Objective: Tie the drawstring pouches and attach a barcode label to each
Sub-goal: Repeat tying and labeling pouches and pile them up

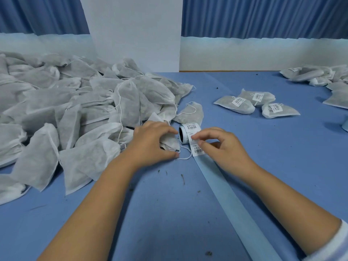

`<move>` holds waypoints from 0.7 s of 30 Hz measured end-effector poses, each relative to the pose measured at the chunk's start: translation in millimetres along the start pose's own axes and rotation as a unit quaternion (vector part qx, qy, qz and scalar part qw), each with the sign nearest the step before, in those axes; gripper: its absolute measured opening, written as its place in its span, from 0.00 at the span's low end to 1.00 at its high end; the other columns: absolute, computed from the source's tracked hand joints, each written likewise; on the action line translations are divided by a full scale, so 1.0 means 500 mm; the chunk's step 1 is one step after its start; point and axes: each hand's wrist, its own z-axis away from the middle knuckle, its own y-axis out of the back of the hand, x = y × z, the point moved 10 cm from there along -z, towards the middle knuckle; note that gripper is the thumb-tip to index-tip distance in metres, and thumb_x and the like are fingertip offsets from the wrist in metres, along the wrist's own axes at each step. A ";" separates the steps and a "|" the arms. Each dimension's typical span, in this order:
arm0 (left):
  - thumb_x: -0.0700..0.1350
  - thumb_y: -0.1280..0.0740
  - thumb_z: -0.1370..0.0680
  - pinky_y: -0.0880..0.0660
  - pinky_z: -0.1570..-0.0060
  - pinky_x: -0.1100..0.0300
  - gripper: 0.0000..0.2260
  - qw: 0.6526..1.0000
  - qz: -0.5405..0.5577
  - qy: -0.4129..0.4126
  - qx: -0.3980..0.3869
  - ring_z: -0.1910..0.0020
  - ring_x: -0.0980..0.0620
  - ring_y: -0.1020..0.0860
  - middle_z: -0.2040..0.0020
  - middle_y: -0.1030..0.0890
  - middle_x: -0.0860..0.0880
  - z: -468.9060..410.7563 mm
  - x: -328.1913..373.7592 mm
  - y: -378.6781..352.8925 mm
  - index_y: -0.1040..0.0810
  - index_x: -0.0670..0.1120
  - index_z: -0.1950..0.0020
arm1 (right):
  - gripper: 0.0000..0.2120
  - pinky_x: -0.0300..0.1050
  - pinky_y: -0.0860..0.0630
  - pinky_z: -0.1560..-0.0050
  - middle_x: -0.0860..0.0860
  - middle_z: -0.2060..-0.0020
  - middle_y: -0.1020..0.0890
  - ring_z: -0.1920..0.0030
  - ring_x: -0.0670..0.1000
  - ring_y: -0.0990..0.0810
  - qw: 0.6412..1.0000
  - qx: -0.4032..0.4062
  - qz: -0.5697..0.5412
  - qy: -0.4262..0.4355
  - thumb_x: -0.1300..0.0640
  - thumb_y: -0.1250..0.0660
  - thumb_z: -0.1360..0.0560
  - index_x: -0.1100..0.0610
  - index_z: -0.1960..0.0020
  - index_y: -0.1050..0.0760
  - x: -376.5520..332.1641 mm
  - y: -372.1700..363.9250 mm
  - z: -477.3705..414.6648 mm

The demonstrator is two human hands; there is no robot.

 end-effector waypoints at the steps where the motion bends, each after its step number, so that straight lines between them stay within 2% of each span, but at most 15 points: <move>1: 0.55 0.22 0.32 0.37 0.32 0.51 0.23 1.000 -0.007 -0.001 -0.016 0.36 0.54 0.30 0.40 0.21 0.59 0.000 -0.001 -0.007 0.21 0.57 0.38 | 0.14 0.36 0.25 0.54 0.49 0.52 0.19 0.56 0.43 0.21 1.000 -0.005 0.005 0.003 0.65 0.32 0.24 0.46 0.55 0.19 0.000 -0.005 0.001; 5: 0.48 0.24 0.27 0.30 0.38 0.50 0.12 0.999 0.029 -0.020 -0.004 0.44 0.53 0.24 0.49 0.17 0.55 0.001 -0.005 0.004 0.16 0.53 0.44 | 0.14 0.34 0.28 0.57 0.45 0.56 0.19 0.60 0.40 0.23 1.000 -0.019 0.018 -0.006 0.65 0.32 0.24 0.45 0.56 0.19 0.003 -0.011 0.003; 7: 0.48 0.23 0.28 0.27 0.45 0.60 0.08 0.997 0.073 -0.024 0.011 0.50 0.56 0.22 0.53 0.16 0.56 0.003 -0.004 0.019 0.15 0.52 0.49 | 0.13 0.36 0.28 0.58 0.43 0.60 0.18 0.63 0.40 0.23 0.999 -0.027 0.005 -0.028 0.64 0.32 0.24 0.45 0.56 0.19 0.010 -0.015 0.004; 9: 0.47 0.21 0.30 0.30 0.53 0.73 0.08 0.990 0.138 -0.014 0.027 0.53 0.61 0.22 0.57 0.17 0.58 0.006 -0.002 0.036 0.14 0.52 0.53 | 0.09 0.37 0.28 0.63 0.45 0.64 0.17 0.66 0.41 0.24 0.997 -0.038 -0.035 -0.049 0.62 0.30 0.25 0.49 0.56 0.18 0.013 -0.024 0.007; 10: 0.47 0.20 0.32 0.31 0.55 0.75 0.08 0.986 0.160 -0.016 0.035 0.54 0.62 0.23 0.58 0.18 0.58 0.008 0.005 0.044 0.15 0.52 0.54 | 0.06 0.36 0.28 0.66 0.47 0.65 0.16 0.67 0.43 0.24 0.996 -0.040 -0.059 -0.057 0.61 0.29 0.25 0.51 0.55 0.17 0.014 -0.029 0.009; 13: 0.49 0.19 0.33 0.32 0.54 0.72 0.08 0.983 0.168 -0.051 0.052 0.54 0.60 0.23 0.61 0.18 0.58 0.012 0.041 0.057 0.16 0.53 0.58 | 0.04 0.35 0.28 0.70 0.50 0.64 0.15 0.68 0.45 0.23 0.992 -0.025 -0.096 -0.075 0.56 0.25 0.29 0.52 0.54 0.17 0.018 -0.029 0.011; 16: 0.49 0.20 0.33 0.32 0.52 0.70 0.08 0.983 0.160 -0.074 0.058 0.55 0.59 0.23 0.64 0.19 0.59 0.015 0.069 0.057 0.17 0.54 0.59 | 0.04 0.36 0.27 0.72 0.49 0.65 0.15 0.67 0.45 0.20 0.989 -0.017 -0.115 -0.091 0.57 0.24 0.29 0.53 0.56 0.18 0.024 -0.026 0.011; 19: 0.47 0.20 0.31 0.33 0.53 0.73 0.09 0.982 0.165 -0.077 0.051 0.56 0.62 0.24 0.65 0.21 0.59 0.018 0.078 0.052 0.19 0.54 0.57 | 0.03 0.37 0.25 0.70 0.49 0.66 0.15 0.65 0.45 0.19 0.989 -0.027 -0.119 -0.086 0.61 0.27 0.27 0.55 0.59 0.17 0.021 -0.026 0.010; 21: 0.45 0.22 0.30 0.32 0.51 0.71 0.11 0.980 0.179 -0.071 0.042 0.56 0.62 0.24 0.65 0.21 0.55 0.021 0.077 0.049 0.20 0.54 0.53 | 0.05 0.39 0.23 0.66 0.53 0.65 0.16 0.64 0.48 0.20 0.990 -0.037 -0.112 -0.079 0.62 0.28 0.26 0.56 0.60 0.18 0.016 -0.027 0.010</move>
